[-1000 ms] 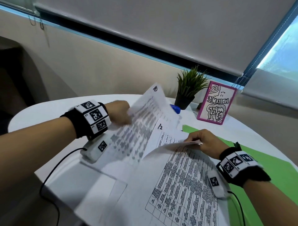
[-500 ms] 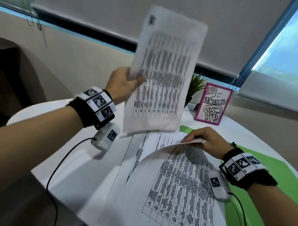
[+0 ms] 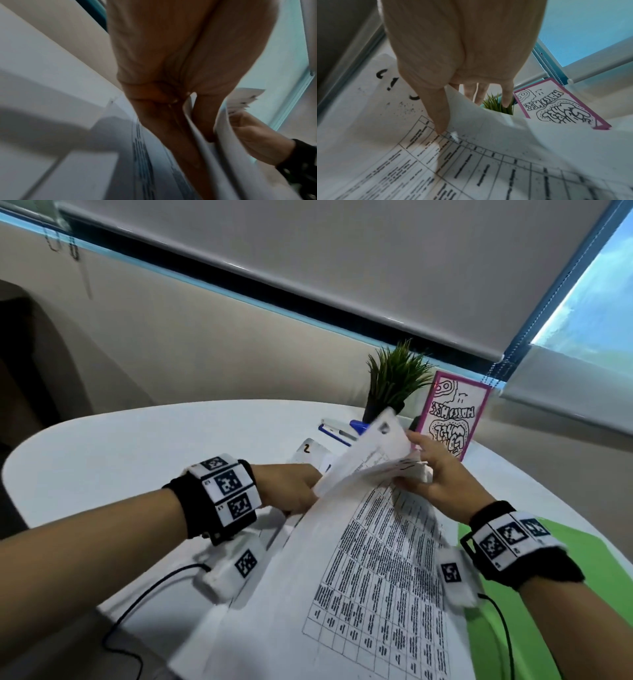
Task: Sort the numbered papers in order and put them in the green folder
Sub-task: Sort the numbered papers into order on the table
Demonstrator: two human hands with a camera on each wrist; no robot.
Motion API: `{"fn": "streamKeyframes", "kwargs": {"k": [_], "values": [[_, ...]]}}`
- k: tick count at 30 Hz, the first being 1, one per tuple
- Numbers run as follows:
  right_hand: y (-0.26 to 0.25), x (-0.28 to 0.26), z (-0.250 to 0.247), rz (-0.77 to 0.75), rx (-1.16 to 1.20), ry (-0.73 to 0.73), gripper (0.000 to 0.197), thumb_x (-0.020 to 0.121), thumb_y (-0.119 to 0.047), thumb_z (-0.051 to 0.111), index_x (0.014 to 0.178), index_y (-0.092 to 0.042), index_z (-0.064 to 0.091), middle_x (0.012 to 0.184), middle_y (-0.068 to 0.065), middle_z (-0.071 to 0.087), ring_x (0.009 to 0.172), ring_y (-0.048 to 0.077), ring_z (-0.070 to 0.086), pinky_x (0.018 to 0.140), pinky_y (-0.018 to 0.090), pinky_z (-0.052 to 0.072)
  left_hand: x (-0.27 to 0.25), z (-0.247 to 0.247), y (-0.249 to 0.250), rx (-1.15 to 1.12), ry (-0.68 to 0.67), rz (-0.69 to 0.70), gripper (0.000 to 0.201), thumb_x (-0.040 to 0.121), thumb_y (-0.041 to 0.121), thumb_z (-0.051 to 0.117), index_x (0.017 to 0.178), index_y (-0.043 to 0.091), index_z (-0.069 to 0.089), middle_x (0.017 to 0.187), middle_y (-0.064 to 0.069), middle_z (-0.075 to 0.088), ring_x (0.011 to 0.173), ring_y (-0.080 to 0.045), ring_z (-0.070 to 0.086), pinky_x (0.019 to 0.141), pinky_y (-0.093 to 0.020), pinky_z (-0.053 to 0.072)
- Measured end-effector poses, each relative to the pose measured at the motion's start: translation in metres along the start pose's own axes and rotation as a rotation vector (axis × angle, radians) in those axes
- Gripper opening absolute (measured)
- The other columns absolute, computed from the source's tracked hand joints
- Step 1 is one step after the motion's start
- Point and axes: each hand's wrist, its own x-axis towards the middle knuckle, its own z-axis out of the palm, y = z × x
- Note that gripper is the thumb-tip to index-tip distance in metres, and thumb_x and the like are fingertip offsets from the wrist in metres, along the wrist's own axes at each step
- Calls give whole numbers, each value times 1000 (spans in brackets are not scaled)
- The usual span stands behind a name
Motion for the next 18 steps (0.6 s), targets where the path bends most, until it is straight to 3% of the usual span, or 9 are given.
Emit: {"fn": "streamKeyframes", "kwargs": {"k": [1,3,4,6,8,11,13,15,18], "values": [[2,2,4,31,57,-26,33,81,-8,74,112,-18,68,126,-8,60,111,-9,53,97,12,42,0,2,0,15,-13,12,33,84,3,55,52,13,51,41,12,45,41,-2,38,46,-18,32],[11,6,10,115,87,-60,29,83,-10,73,110,-19,68,113,-5,70,103,2,63,97,32,50,-1,4,2,79,-57,52,14,81,14,55,73,6,62,58,9,57,51,-4,46,50,-18,39],[16,8,12,143,72,-58,27,83,-12,73,109,-19,69,110,-5,71,102,7,65,97,38,51,-2,2,2,124,-52,69,19,81,19,55,87,5,66,71,4,63,59,-7,50,54,-18,43],[23,11,15,177,62,-29,28,82,-13,75,109,-18,68,109,-5,71,102,12,65,96,41,51,2,-8,1,141,59,75,22,86,17,57,103,7,66,85,1,66,68,-10,56,62,-18,49],[26,12,17,195,64,19,36,81,-14,77,113,-16,60,107,-5,69,100,13,65,90,38,53,10,-24,-2,132,279,58,23,89,13,56,110,10,63,99,-2,65,82,-15,60,74,-25,50],[31,12,20,262,154,16,58,79,-16,79,124,-27,43,112,4,67,104,19,66,88,36,54,27,-46,-13,354,526,-45,38,91,21,57,128,11,54,127,-8,54,109,-25,58,93,-33,45],[36,14,23,293,113,-9,62,79,-19,80,128,-33,43,118,7,65,107,22,65,91,42,54,35,-54,-18,419,533,-111,38,91,29,60,125,14,56,124,-4,59,112,-24,56,91,-33,44],[37,14,23,279,1,-30,47,82,-22,77,122,-25,54,112,0,66,102,19,64,88,39,55,41,-55,-20,401,538,-112,23,86,31,66,106,20,64,110,-1,66,104,-22,58,83,-31,46],[33,15,23,244,-67,-73,25,85,-23,73,108,-22,61,98,-14,64,88,6,62,74,17,49,42,-51,-17,431,569,-64,5,85,28,68,86,23,68,92,0,66,89,-22,59,74,-30,46]]}}
